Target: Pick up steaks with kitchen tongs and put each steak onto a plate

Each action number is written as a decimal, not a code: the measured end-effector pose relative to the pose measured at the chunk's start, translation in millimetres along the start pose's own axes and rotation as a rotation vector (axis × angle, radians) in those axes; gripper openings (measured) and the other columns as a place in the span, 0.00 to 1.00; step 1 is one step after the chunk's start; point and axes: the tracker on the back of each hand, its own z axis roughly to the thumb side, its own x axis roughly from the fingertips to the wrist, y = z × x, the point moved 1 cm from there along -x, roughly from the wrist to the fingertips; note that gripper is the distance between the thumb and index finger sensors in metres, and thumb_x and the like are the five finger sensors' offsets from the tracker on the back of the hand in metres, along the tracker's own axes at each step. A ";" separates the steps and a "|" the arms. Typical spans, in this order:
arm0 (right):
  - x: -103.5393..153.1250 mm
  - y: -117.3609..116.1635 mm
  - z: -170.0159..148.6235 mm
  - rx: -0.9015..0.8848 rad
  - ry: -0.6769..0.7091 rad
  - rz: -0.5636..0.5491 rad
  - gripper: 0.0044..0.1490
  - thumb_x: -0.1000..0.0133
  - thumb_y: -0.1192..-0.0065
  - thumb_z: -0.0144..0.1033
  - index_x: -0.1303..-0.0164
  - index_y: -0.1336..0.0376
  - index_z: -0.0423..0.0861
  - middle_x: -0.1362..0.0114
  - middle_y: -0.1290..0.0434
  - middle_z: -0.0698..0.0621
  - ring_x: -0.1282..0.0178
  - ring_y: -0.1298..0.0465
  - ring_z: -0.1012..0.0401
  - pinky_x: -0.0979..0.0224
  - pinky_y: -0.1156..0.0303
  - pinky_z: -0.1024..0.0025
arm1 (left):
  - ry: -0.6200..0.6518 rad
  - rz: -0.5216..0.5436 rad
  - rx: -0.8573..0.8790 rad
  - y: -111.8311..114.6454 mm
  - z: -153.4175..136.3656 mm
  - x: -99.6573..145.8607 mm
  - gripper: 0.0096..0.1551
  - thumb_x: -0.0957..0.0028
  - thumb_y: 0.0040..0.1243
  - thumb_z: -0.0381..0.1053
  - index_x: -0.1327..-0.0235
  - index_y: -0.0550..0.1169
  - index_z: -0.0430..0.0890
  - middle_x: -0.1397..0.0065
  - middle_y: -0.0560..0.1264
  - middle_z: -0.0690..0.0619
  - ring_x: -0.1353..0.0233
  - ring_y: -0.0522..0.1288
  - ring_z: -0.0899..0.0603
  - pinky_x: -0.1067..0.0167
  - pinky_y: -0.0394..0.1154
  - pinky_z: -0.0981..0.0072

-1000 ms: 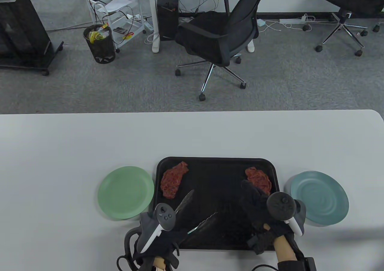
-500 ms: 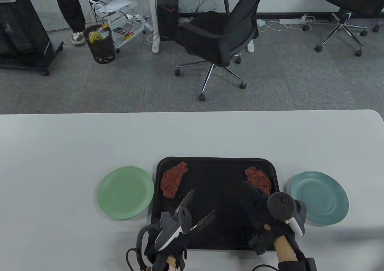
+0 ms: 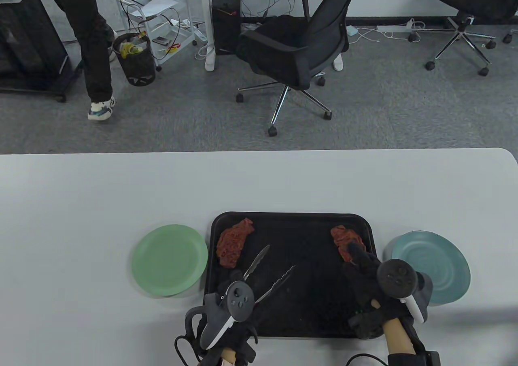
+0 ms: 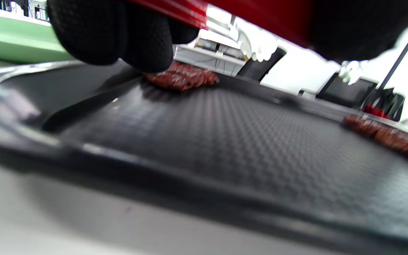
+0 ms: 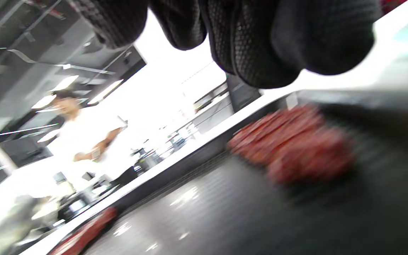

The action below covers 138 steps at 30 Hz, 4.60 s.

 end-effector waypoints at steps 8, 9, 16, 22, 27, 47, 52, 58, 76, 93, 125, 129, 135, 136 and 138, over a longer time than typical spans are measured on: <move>-1.2 76.9 -91.8 0.325 -0.421 -0.138 0.47 0.51 0.39 0.50 0.25 0.45 0.40 0.30 0.34 0.30 0.47 0.28 0.40 0.52 0.26 0.52 | 0.029 0.030 0.028 -4.6 6.0 1.5 0.59 0.64 0.66 0.68 0.24 0.59 0.40 0.32 0.67 0.36 0.44 0.75 0.31 0.48 0.76 0.48; 0.4 83.1 -103.3 0.400 -0.524 -0.149 0.49 0.51 0.39 0.53 0.24 0.46 0.40 0.29 0.35 0.28 0.47 0.29 0.39 0.53 0.26 0.52 | 0.029 0.031 0.030 -4.1 5.4 1.0 0.59 0.64 0.66 0.68 0.24 0.59 0.40 0.32 0.67 0.36 0.44 0.75 0.31 0.48 0.76 0.48; 5.0 86.6 -144.7 0.527 -0.827 -0.062 0.57 0.52 0.43 0.60 0.21 0.54 0.39 0.26 0.39 0.27 0.46 0.29 0.41 0.53 0.26 0.56 | 0.016 0.011 0.060 -2.0 2.4 -0.2 0.60 0.64 0.66 0.68 0.24 0.59 0.40 0.32 0.67 0.36 0.44 0.75 0.30 0.48 0.76 0.48; -0.6 71.6 -153.4 0.430 -0.845 0.006 0.56 0.52 0.41 0.56 0.22 0.55 0.37 0.27 0.39 0.27 0.49 0.28 0.42 0.54 0.25 0.56 | 0.003 -0.017 0.050 2.2 0.0 -1.9 0.60 0.64 0.66 0.68 0.24 0.59 0.40 0.32 0.67 0.35 0.43 0.75 0.30 0.47 0.76 0.48; -6.3 66.4 -148.8 0.380 -0.801 0.004 0.52 0.51 0.38 0.47 0.23 0.54 0.35 0.30 0.38 0.28 0.55 0.26 0.46 0.56 0.24 0.58 | -0.004 -0.035 0.041 5.5 -1.2 -4.0 0.60 0.64 0.66 0.68 0.24 0.59 0.39 0.32 0.66 0.35 0.43 0.75 0.30 0.47 0.76 0.47; 17.3 76.9 -162.3 -0.606 -0.860 -0.177 0.36 0.49 0.43 0.27 0.33 0.45 0.28 0.45 0.27 0.32 0.65 0.19 0.47 0.67 0.18 0.64 | -0.046 -0.035 0.073 4.3 -11.3 -3.5 0.60 0.64 0.66 0.68 0.24 0.58 0.39 0.32 0.66 0.35 0.43 0.75 0.30 0.47 0.76 0.47; 10.2 74.9 -140.9 -0.756 -0.776 -0.184 0.36 0.49 0.44 0.26 0.33 0.48 0.27 0.41 0.29 0.30 0.63 0.18 0.46 0.65 0.17 0.63 | -0.063 -0.033 0.071 4.1 -13.2 -2.3 0.60 0.64 0.66 0.69 0.24 0.59 0.39 0.32 0.66 0.35 0.43 0.75 0.30 0.47 0.76 0.48; -1.5 42.3 -95.9 -0.817 -0.650 -0.025 0.36 0.48 0.45 0.25 0.33 0.49 0.27 0.39 0.30 0.30 0.62 0.18 0.46 0.64 0.16 0.63 | -0.091 -0.021 0.103 2.8 -18.6 -2.0 0.60 0.64 0.66 0.68 0.24 0.58 0.39 0.32 0.66 0.35 0.44 0.75 0.30 0.48 0.76 0.47; 17.0 -29.0 -33.6 -0.762 -0.491 0.239 0.36 0.48 0.45 0.25 0.33 0.49 0.28 0.39 0.31 0.31 0.61 0.19 0.46 0.63 0.16 0.63 | -0.197 0.021 0.000 0.4 -28.7 -21.7 0.61 0.64 0.67 0.67 0.24 0.58 0.39 0.31 0.66 0.34 0.43 0.74 0.29 0.47 0.75 0.46; 6.2 -19.8 -52.0 -0.728 -0.493 0.183 0.36 0.48 0.45 0.25 0.33 0.49 0.28 0.39 0.31 0.30 0.61 0.19 0.45 0.63 0.17 0.62 | -0.409 -0.136 -0.152 -4.3 -34.8 -79.9 0.63 0.66 0.65 0.70 0.23 0.56 0.40 0.30 0.65 0.35 0.44 0.74 0.31 0.48 0.76 0.50; 15.6 -37.1 -24.6 -0.657 -0.426 0.310 0.36 0.48 0.45 0.25 0.32 0.49 0.28 0.39 0.31 0.30 0.61 0.19 0.45 0.63 0.17 0.62 | 0.226 0.104 -0.087 -7.3 52.3 -7.1 0.57 0.72 0.70 0.72 0.31 0.74 0.42 0.41 0.80 0.40 0.59 0.84 0.39 0.65 0.83 0.58; 14.3 -41.0 -26.6 -0.697 -0.418 0.334 0.36 0.48 0.45 0.25 0.32 0.49 0.28 0.39 0.31 0.31 0.61 0.19 0.45 0.63 0.18 0.62 | 0.243 0.065 -0.106 4.0 66.0 -10.8 0.57 0.72 0.70 0.72 0.30 0.74 0.42 0.41 0.79 0.40 0.58 0.84 0.39 0.65 0.83 0.58; 13.8 -43.7 -24.5 -0.697 -0.394 0.371 0.35 0.49 0.45 0.24 0.33 0.49 0.28 0.39 0.31 0.31 0.61 0.20 0.44 0.63 0.18 0.61 | 0.230 0.021 -0.144 12.9 67.0 -15.6 0.57 0.71 0.70 0.72 0.30 0.73 0.42 0.40 0.79 0.40 0.57 0.84 0.39 0.64 0.83 0.57; 14.2 -43.7 -24.0 -0.697 -0.389 0.380 0.35 0.49 0.45 0.24 0.33 0.49 0.28 0.39 0.31 0.30 0.61 0.20 0.44 0.63 0.18 0.61 | 0.221 0.005 -0.141 13.8 65.9 -16.1 0.57 0.71 0.69 0.72 0.29 0.73 0.42 0.40 0.78 0.40 0.57 0.84 0.39 0.64 0.83 0.57; 14.3 -43.9 -23.1 -0.695 -0.381 0.389 0.35 0.49 0.45 0.24 0.33 0.49 0.28 0.39 0.31 0.30 0.61 0.20 0.44 0.63 0.18 0.61 | 0.213 -0.016 -0.130 15.2 62.8 -17.2 0.58 0.70 0.69 0.72 0.29 0.71 0.42 0.39 0.78 0.40 0.56 0.83 0.39 0.62 0.82 0.57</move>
